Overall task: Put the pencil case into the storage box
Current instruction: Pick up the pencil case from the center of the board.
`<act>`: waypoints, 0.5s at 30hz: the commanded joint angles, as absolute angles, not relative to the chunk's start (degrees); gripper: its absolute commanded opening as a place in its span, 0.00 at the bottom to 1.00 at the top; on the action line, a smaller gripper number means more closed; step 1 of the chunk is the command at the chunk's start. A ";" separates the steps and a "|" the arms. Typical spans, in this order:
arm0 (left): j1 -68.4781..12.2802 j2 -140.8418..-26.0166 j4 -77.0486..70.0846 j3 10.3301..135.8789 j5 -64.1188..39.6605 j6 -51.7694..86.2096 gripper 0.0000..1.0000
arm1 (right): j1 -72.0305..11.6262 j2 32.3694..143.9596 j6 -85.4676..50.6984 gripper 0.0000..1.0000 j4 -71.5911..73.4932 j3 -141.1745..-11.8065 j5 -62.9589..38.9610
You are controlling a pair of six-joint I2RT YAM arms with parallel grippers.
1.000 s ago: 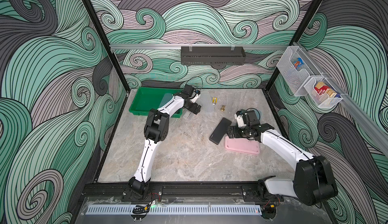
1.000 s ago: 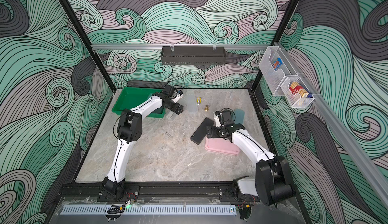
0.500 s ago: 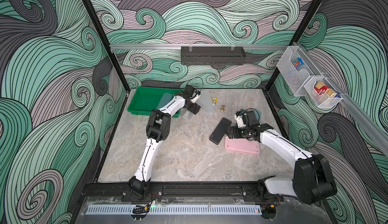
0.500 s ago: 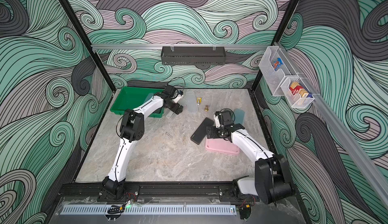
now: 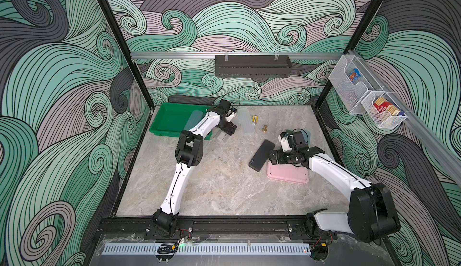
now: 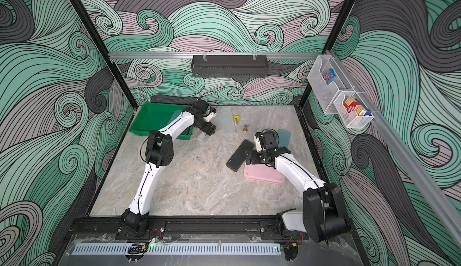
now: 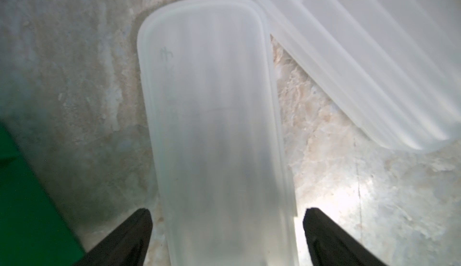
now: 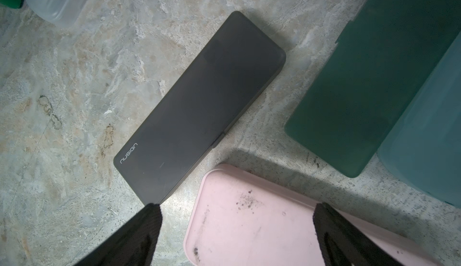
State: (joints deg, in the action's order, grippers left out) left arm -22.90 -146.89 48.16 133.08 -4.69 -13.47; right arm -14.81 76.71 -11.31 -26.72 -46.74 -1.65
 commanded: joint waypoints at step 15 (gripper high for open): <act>-24.98 -147.03 59.69 129.60 -11.52 -9.73 0.70 | -15.03 74.53 -11.20 0.99 -26.37 -46.05 -1.09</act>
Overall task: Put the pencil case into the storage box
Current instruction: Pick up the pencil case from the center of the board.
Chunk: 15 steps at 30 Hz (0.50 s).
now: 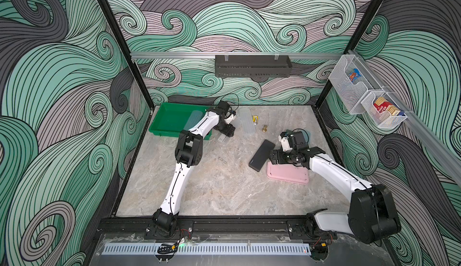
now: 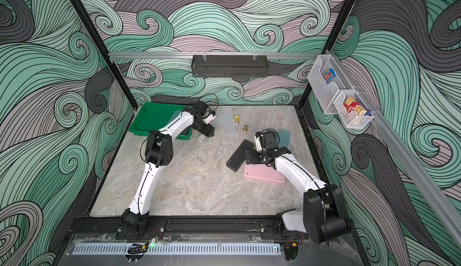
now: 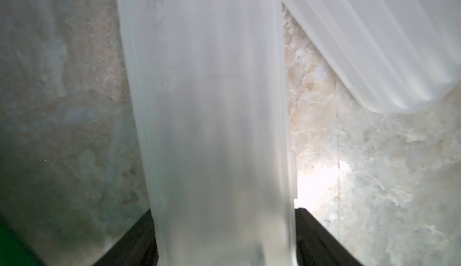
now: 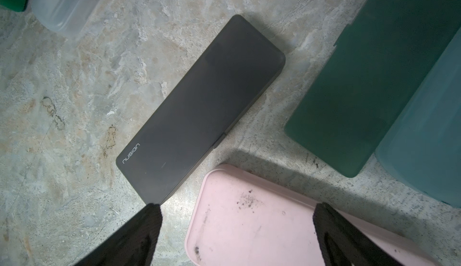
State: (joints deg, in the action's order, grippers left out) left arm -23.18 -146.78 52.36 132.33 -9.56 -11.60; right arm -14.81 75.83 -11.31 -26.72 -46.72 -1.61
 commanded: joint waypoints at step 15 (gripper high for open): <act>-27.67 -146.12 51.42 127.25 -1.02 -10.76 0.99 | -15.03 74.34 -10.92 0.99 -26.40 -45.62 -1.10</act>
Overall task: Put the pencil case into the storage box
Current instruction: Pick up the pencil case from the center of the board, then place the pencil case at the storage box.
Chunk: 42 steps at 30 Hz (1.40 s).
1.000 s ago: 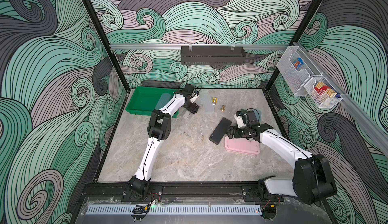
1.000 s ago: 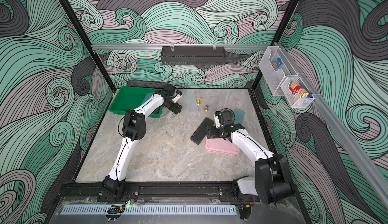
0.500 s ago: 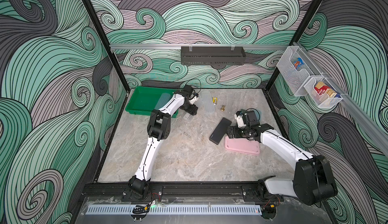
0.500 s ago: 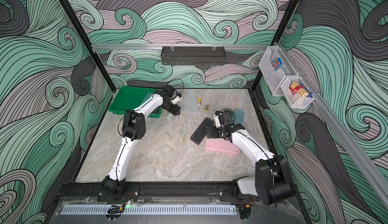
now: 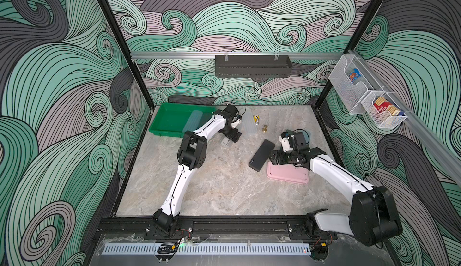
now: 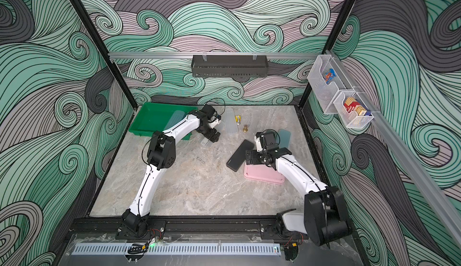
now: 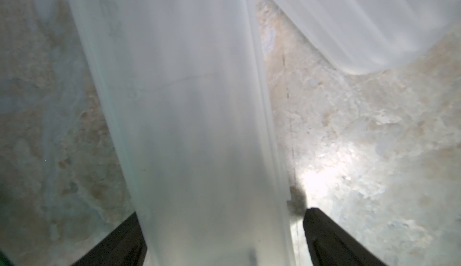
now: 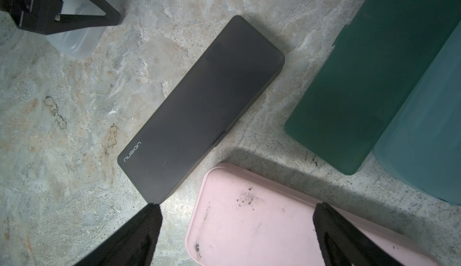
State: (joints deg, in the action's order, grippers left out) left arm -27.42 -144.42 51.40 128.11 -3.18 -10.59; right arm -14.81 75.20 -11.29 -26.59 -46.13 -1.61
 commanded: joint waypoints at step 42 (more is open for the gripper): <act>-12.66 -124.13 47.91 120.71 4.45 -14.51 0.68 | -15.05 73.98 -9.51 0.99 -27.62 -49.49 -3.18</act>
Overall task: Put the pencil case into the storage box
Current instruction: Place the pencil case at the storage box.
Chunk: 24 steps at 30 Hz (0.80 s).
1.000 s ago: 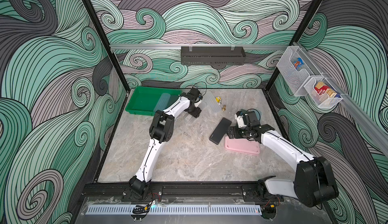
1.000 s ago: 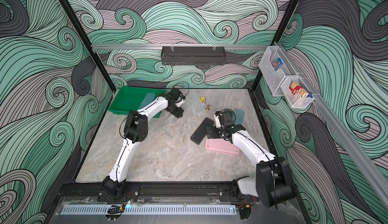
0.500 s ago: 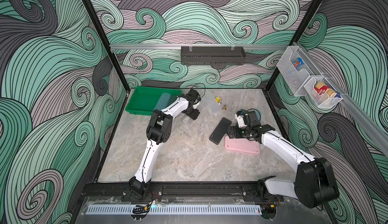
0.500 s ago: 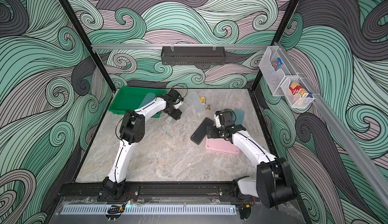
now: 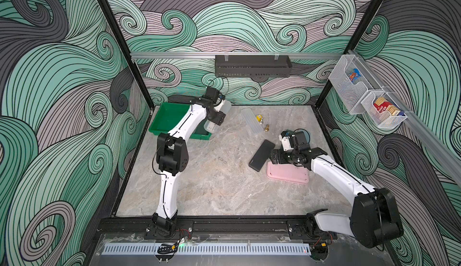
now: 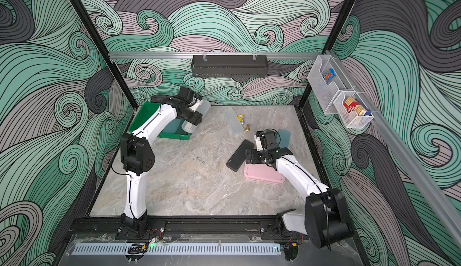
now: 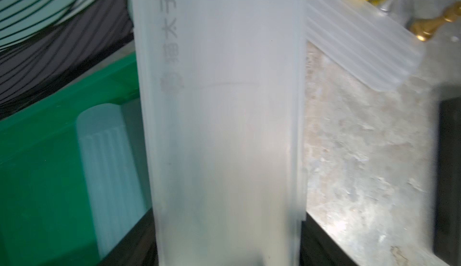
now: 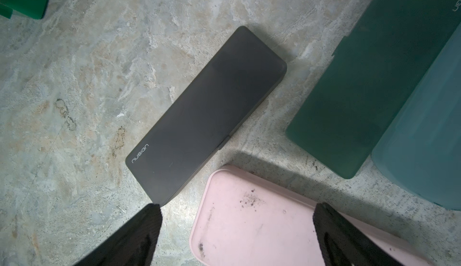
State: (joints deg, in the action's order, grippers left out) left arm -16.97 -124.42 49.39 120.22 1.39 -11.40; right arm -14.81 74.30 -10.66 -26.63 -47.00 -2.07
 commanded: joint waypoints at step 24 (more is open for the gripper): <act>0.22 -135.96 26.69 114.23 12.14 -22.32 0.69 | -15.21 78.22 -9.56 0.99 -27.45 -49.44 -5.62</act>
State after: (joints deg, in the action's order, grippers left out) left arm -0.43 -134.52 27.59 113.36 10.39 -21.19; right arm -14.83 78.81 -10.02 -27.20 -49.60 -5.08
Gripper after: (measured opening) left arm 0.762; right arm 0.992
